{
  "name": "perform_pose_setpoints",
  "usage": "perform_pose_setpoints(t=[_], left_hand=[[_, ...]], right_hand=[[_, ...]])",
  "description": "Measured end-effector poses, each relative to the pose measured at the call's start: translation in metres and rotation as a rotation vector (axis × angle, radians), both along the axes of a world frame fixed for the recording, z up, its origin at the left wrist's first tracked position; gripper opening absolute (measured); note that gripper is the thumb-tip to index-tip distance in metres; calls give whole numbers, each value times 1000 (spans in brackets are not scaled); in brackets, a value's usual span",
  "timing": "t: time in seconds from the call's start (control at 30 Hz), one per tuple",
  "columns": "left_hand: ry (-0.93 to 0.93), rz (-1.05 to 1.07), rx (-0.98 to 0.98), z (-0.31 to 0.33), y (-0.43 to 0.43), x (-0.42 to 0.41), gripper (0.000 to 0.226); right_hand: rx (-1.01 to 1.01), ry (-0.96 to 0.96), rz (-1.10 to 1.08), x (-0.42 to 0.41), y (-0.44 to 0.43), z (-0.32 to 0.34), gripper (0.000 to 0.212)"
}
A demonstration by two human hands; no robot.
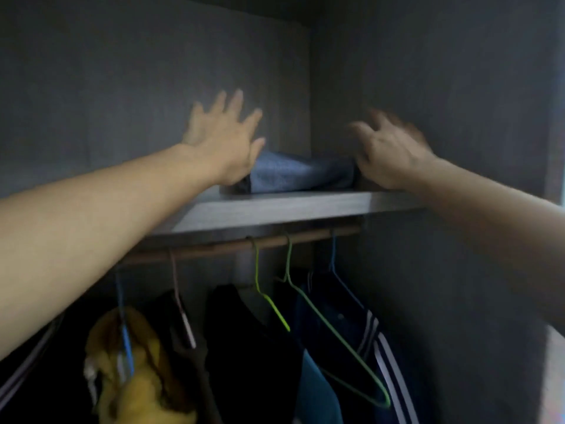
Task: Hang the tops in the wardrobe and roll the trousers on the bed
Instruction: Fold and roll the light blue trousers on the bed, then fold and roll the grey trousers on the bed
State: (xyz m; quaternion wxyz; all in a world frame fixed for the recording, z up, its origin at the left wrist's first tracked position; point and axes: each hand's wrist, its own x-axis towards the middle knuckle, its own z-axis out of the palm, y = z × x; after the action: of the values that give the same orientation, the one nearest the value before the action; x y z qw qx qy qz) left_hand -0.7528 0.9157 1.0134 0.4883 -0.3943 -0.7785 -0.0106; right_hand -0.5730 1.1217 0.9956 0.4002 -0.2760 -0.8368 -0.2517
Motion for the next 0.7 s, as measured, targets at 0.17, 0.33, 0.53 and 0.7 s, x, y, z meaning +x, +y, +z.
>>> perform_pose_setpoints(t=[0.17,0.33,0.53,0.7], left_hand=[[23,-394,300,-49,-20,64,61],[-91,-632,423,-123,3,144,64],[-227,-787,304,-236,39,256,68],[-209,-900,137,-282,81,353,69]], right_hand=[[181,121,-56,73,-59,-62,55],[221,213,-197,170,-91,-126,58],[71,194,-450,324,-92,-237,69],[-66,35,-591,458,-82,-305,75]])
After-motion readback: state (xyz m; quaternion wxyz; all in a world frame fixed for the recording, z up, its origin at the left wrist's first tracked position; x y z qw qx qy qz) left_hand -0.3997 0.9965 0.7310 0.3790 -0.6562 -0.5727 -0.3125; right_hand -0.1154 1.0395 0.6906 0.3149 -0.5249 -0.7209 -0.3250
